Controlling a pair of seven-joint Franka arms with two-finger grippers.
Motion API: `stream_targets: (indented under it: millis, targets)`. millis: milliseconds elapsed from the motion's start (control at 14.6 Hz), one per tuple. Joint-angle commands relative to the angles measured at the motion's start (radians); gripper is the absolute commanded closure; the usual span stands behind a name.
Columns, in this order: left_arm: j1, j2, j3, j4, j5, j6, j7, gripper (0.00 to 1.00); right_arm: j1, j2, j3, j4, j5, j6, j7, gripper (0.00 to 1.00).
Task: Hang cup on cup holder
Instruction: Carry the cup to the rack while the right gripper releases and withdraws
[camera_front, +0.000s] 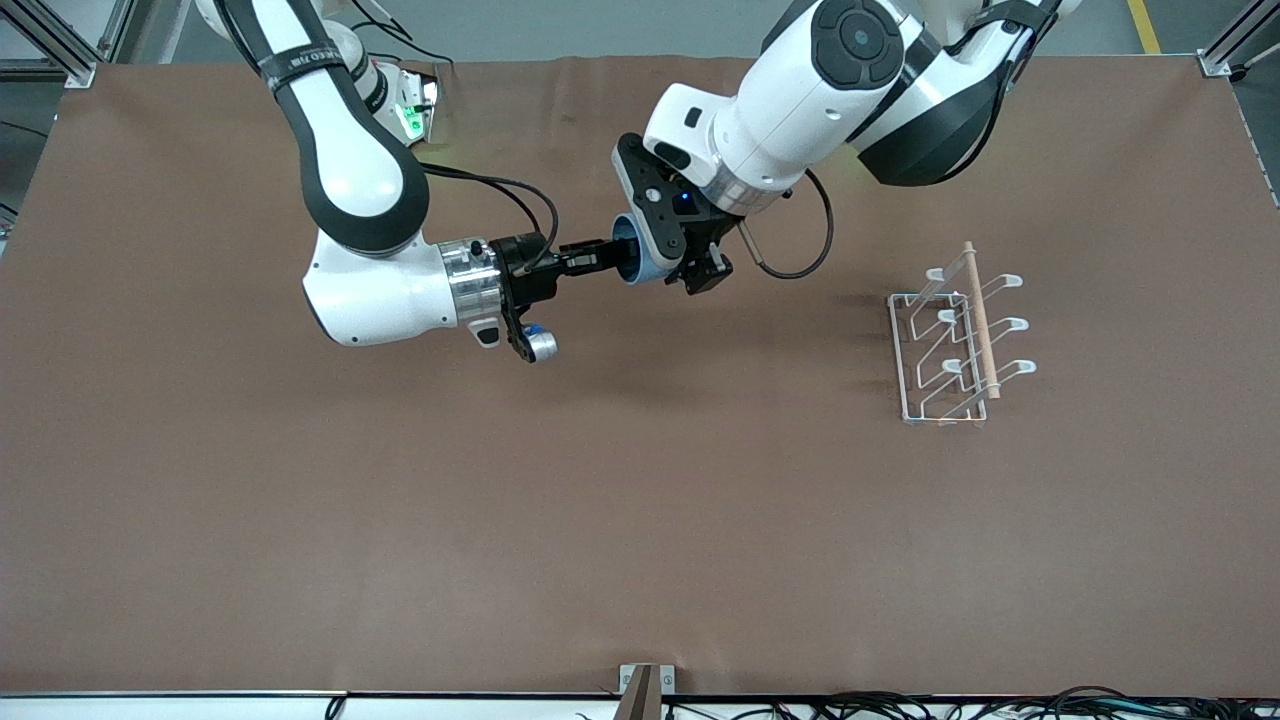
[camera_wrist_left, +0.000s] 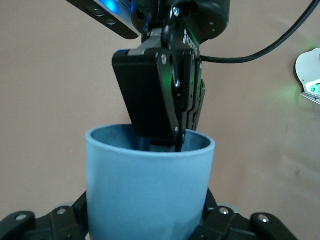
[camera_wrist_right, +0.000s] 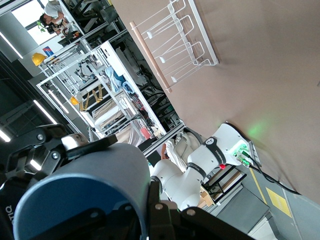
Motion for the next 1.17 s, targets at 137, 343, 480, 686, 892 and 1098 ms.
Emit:
stream_targets:
  millis: [137, 343, 480, 686, 892, 1098]
  targets:
    - [0.009, 0.008, -0.004, 0.015, -0.01, -0.015, 0.024, 0.55, 0.005, -0.017, -0.007, -0.015, 0.024, -0.001, -0.004, 0.39]
    - [0.032, 0.006, -0.004, 0.015, -0.008, -0.048, 0.041, 0.57, -0.028, -0.028, -0.017, -0.02, 0.007, -0.009, -0.002, 0.0]
    - [0.044, 0.002, -0.003, 0.016, 0.001, -0.091, 0.063, 0.64, -0.093, -0.035, -0.02, -0.024, -0.054, -0.053, 0.0, 0.0]
    - [0.069, -0.003, 0.003, 0.02, 0.115, -0.223, 0.11, 0.62, -0.234, -0.048, -0.021, -0.024, -0.266, -0.139, 0.01, 0.0]
    - [0.118, -0.009, 0.005, 0.021, 0.214, -0.337, 0.271, 0.65, -0.366, -0.067, -0.023, -0.012, -0.516, -0.199, 0.007, 0.0]
    - [0.149, -0.021, 0.003, 0.015, 0.377, -0.472, 0.274, 0.84, -0.481, -0.089, -0.026, 0.028, -0.773, -0.25, 0.004, 0.0]
